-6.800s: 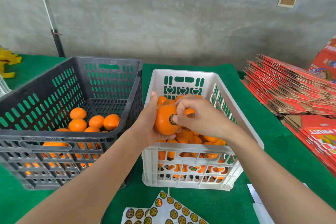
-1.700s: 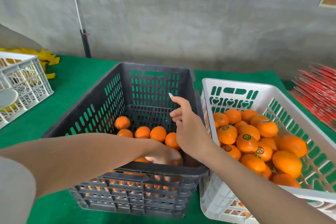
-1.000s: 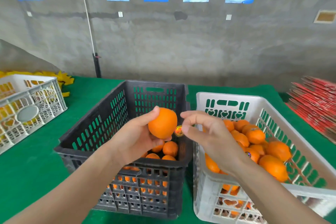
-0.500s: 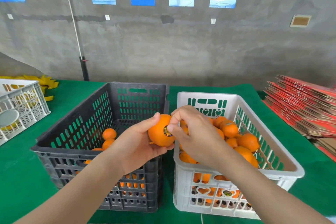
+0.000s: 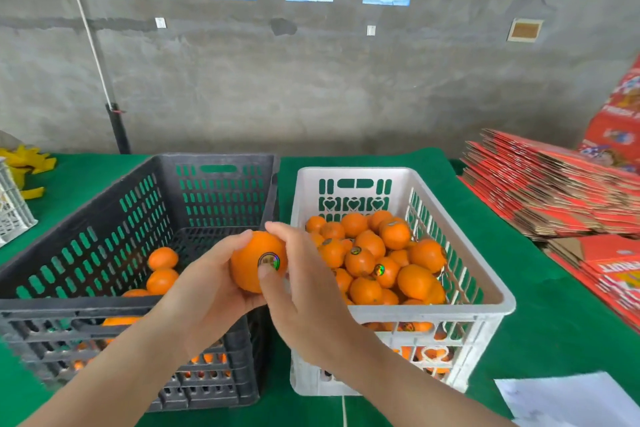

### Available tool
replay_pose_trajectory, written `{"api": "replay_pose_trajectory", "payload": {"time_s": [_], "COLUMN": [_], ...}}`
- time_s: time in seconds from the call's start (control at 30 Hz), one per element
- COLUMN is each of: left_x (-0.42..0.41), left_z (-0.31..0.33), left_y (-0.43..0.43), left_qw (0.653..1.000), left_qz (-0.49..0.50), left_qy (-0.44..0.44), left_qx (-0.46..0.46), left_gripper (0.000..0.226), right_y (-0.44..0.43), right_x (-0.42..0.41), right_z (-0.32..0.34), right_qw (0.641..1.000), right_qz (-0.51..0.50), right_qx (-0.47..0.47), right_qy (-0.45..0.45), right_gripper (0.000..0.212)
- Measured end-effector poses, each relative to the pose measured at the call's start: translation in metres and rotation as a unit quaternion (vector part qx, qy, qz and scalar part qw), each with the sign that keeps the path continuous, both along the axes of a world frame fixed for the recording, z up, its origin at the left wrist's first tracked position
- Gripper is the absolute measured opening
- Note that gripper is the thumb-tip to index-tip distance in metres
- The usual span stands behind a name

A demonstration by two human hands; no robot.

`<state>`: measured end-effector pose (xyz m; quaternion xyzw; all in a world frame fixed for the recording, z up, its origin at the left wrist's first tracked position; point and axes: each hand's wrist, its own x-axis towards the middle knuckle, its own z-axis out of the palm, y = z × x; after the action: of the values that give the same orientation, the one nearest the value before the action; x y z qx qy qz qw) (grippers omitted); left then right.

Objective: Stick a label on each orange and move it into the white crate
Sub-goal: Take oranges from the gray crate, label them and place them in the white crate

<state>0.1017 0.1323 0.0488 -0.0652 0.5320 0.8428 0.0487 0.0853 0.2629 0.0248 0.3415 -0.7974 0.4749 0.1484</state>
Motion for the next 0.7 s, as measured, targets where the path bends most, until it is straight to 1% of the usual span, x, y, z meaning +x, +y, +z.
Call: {"api": "replay_pose_trajectory", "payload": {"time_s": [0.1, 0.17, 0.2, 0.23, 0.27, 0.3, 0.33, 0.4, 0.43, 0.47, 0.5, 0.6, 0.63, 0.7], "left_x": [-0.008, -0.017, -0.026, -0.036, -0.048, -0.061, -0.073, -0.092, -0.098, -0.101, -0.103, -0.108, -0.109, -0.111], "left_z": [-0.001, 0.0, -0.002, -0.003, -0.005, -0.006, -0.01, -0.019, -0.025, -0.029, -0.033, -0.037, -0.038, -0.042], "left_y": [0.003, 0.007, 0.009, 0.011, 0.012, 0.011, 0.008, 0.002, -0.001, -0.002, -0.003, -0.005, -0.007, -0.011], "left_qw": [0.998, 0.997, 0.992, 0.976, 0.95, 0.924, 0.892, 0.807, 0.773, 0.757, 0.752, 0.756, 0.757, 0.766], "left_qz": [-0.037, -0.049, -0.031, 0.004, 0.042, 0.074, 0.078, 0.056, 0.047, 0.038, 0.038, 0.052, 0.049, 0.047], "left_qy": [-0.016, -0.031, -0.025, -0.005, 0.029, 0.055, 0.068, 0.051, 0.033, 0.015, 0.012, 0.023, 0.025, 0.028], "left_qx": [-0.04, -0.056, -0.117, -0.217, -0.307, -0.371, -0.44, -0.586, -0.632, -0.652, -0.658, -0.652, -0.651, -0.641], "left_gripper": [0.049, 0.045, 0.039, 0.031, 0.029, 0.032, 0.033, 0.043, 0.047, 0.048, 0.047, 0.046, 0.047, 0.048], "right_y": [0.005, 0.009, 0.011, 0.014, 0.018, 0.021, 0.026, 0.037, 0.044, 0.051, 0.058, 0.07, 0.071, 0.069], "right_x": [-0.008, -0.021, -0.03, -0.042, -0.057, -0.074, -0.094, -0.136, -0.158, -0.179, -0.197, -0.234, -0.241, -0.249], "right_z": [-0.007, -0.008, -0.006, -0.005, -0.003, -0.001, 0.001, 0.0, -0.004, -0.01, -0.017, -0.045, -0.053, -0.07], "right_qw": [1.0, 1.0, 0.999, 0.999, 0.998, 0.997, 0.994, 0.983, 0.976, 0.967, 0.956, 0.915, 0.904, 0.899], "right_qz": [0.011, 0.002, -0.004, -0.011, -0.025, -0.052, -0.088, -0.158, -0.183, -0.203, -0.219, -0.253, -0.257, -0.246], "right_qx": [-0.014, -0.024, -0.032, -0.042, -0.053, -0.059, -0.053, -0.008, 0.022, 0.057, 0.099, 0.241, 0.266, 0.27], "right_qy": [-0.014, -0.018, -0.02, -0.019, -0.019, -0.027, -0.043, -0.09, -0.116, -0.145, -0.17, -0.203, -0.213, -0.242], "right_gripper": [0.064, 0.067, 0.066, 0.064, 0.063, 0.061, 0.061, 0.062, 0.063, 0.063, 0.062, 0.046, 0.045, 0.05]}}
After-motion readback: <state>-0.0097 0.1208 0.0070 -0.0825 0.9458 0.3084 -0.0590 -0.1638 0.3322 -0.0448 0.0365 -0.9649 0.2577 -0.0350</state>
